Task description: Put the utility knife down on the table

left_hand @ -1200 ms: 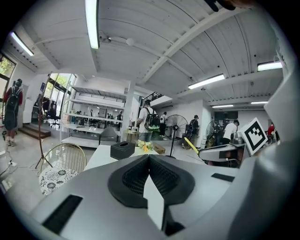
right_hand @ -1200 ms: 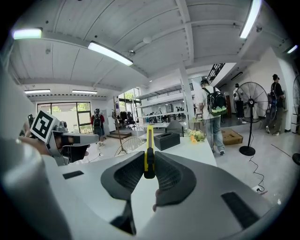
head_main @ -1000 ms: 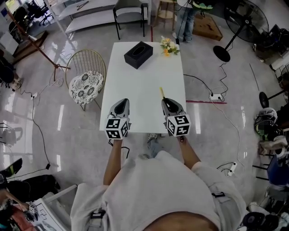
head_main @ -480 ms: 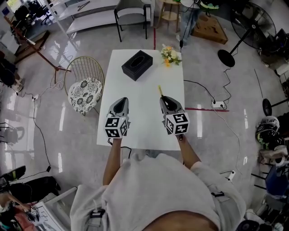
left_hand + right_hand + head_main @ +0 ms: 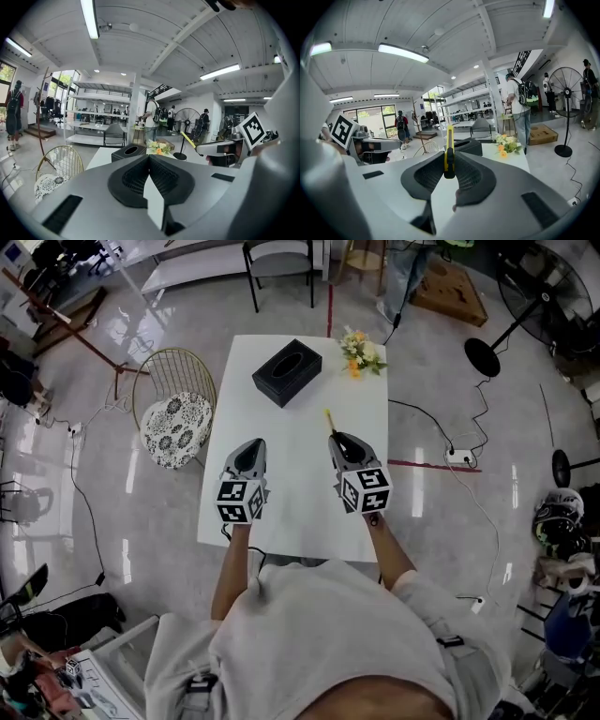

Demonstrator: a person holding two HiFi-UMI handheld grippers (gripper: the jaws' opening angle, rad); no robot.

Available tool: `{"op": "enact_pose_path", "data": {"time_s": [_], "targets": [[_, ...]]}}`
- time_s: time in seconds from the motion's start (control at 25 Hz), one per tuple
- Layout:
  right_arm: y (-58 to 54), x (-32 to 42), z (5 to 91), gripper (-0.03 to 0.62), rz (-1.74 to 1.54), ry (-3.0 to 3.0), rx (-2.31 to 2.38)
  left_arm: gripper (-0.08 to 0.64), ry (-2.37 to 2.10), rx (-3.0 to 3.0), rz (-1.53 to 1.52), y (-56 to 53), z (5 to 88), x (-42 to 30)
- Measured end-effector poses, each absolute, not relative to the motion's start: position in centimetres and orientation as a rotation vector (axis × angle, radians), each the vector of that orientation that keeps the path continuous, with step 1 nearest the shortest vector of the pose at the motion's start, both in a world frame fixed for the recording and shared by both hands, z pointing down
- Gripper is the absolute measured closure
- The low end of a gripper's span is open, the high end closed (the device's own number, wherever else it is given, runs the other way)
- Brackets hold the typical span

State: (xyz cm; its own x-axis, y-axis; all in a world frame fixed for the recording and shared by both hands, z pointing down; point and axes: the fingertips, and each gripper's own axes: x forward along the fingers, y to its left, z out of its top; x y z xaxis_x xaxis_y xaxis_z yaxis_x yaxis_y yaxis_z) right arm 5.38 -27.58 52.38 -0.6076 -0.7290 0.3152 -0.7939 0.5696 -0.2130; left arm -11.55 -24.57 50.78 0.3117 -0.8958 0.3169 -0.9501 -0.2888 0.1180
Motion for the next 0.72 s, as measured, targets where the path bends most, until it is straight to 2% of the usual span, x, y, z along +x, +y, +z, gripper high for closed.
{"op": "enact_pose_path", "data": {"time_s": [0.72], "targets": [[-29.9,1.3,56.3,0.509,0.587,-2.508,1.275,0.54,-1.583,2.279,0.305,-27.7,53.6,-15.0]]}}
